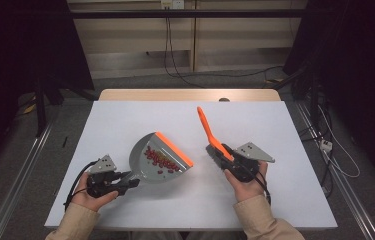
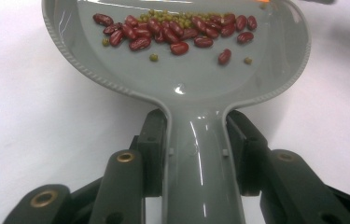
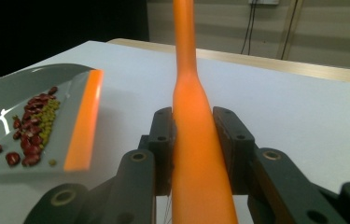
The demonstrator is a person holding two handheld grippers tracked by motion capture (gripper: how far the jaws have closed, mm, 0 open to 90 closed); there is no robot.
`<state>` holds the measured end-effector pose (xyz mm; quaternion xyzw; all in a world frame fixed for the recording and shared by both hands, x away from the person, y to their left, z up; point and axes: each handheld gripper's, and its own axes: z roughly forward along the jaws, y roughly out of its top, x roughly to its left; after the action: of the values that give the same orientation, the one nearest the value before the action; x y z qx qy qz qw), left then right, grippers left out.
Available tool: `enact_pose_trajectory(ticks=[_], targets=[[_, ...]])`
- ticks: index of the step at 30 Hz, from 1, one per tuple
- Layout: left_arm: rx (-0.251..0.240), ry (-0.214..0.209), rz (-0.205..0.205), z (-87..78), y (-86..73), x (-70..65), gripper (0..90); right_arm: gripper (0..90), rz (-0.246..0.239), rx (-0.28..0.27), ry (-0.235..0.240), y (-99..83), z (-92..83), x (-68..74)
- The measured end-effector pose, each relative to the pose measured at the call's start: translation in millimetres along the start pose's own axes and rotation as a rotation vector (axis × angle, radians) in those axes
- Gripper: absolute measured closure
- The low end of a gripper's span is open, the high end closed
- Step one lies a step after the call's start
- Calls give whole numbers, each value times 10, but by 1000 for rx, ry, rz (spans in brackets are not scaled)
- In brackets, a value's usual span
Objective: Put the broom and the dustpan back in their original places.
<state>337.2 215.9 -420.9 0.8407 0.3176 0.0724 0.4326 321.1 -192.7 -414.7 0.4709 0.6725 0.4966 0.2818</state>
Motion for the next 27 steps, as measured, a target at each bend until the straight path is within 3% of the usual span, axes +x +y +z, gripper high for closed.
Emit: enact_pose_trajectory(ticks=[4,12,19,27], targets=[[-8,51,-45,16,-12,89,628,706,8,6,-26,-10,-28,-116],[-17,158,-93,48,-24,260,628,706,26,15,-91,-64,-116,-411],[-10,230,-138,69,-43,372,628,706,29,14,-153,-82,-196,-625],[11,282,-184,99,-53,446,628,706,35,13,-227,-127,-225,-853]])
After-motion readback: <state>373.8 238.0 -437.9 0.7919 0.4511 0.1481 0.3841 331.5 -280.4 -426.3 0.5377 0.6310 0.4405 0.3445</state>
